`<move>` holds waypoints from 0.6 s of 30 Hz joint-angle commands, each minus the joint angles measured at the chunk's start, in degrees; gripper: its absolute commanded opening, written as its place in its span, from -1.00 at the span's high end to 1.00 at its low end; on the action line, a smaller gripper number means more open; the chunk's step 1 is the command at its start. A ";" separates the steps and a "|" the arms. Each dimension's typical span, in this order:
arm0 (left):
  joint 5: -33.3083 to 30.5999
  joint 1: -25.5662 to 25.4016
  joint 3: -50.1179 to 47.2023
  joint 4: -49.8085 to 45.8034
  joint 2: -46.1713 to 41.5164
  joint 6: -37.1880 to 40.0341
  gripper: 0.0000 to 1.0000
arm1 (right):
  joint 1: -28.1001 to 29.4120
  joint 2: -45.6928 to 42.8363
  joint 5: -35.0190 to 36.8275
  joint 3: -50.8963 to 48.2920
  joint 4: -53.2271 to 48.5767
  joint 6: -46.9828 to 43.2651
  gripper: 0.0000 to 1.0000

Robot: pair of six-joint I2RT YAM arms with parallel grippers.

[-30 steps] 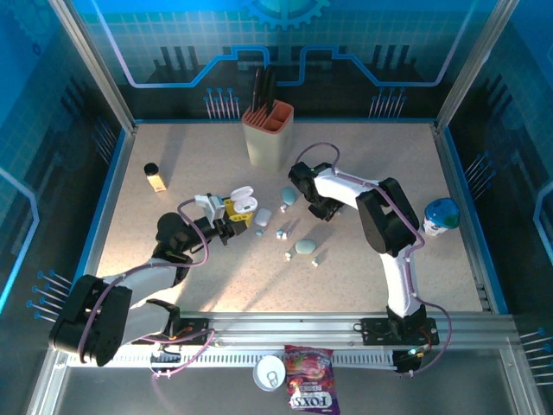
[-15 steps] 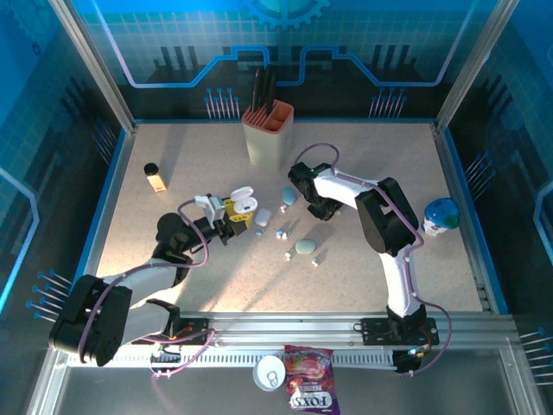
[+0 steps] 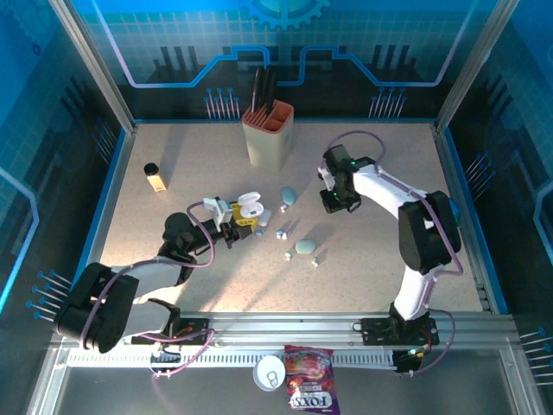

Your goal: Insert wireless bluetooth earbuds into charging case

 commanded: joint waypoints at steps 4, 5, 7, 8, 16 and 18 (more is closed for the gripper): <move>-2.86 -3.99 2.32 -0.74 2.37 7.02 0.33 | -6.21 -6.57 -25.95 -7.17 7.28 8.71 0.52; -2.96 -4.29 2.45 -0.21 2.97 6.97 0.33 | -7.11 -7.57 -28.65 -8.50 8.63 10.00 0.53; -3.27 -4.72 2.71 1.22 4.59 6.74 0.33 | -8.54 -9.21 -33.55 -11.08 11.30 12.84 0.53; -3.61 -5.01 3.06 1.57 5.47 6.48 0.34 | -9.27 -10.17 -36.07 -12.47 13.10 15.14 0.56; -7.73 -7.54 6.99 1.79 11.48 5.93 0.37 | -10.83 -17.38 -46.80 -19.52 22.48 27.42 0.62; -8.45 -8.22 8.08 2.56 12.95 5.60 0.37 | -10.39 -19.18 -47.33 -20.86 23.35 29.41 0.62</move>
